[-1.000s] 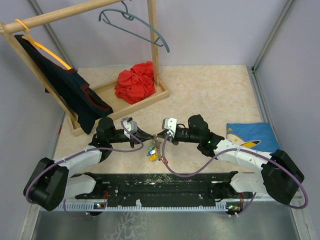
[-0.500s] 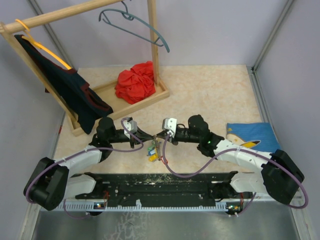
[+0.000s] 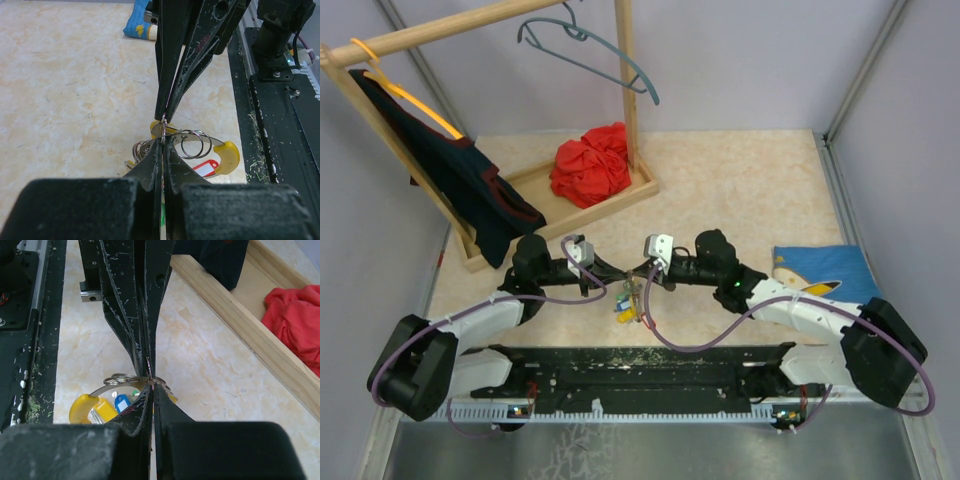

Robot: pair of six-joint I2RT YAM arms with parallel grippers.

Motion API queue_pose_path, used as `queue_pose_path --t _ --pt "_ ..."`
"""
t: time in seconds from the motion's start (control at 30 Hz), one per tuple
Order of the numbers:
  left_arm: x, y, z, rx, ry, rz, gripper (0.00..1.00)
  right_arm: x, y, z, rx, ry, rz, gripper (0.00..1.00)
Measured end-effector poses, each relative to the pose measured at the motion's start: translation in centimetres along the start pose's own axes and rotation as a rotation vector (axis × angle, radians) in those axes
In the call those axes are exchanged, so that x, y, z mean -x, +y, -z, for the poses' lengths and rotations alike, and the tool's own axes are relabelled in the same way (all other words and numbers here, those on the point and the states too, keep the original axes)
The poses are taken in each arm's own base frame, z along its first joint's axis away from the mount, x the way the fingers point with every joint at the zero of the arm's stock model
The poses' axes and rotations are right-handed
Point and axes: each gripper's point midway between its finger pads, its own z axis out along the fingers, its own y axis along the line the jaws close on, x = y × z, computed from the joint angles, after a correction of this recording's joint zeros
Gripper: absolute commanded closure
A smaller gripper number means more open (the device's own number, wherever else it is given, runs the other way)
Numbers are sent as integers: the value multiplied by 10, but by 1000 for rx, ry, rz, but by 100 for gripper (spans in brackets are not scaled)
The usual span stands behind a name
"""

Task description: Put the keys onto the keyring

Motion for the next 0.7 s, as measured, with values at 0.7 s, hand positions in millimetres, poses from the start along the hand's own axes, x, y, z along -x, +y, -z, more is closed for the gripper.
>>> queue_pose_path --t 0.7 --pt "0 0 0 -4 -2 -2 100 2 1 -3 1 -12 -55 100"
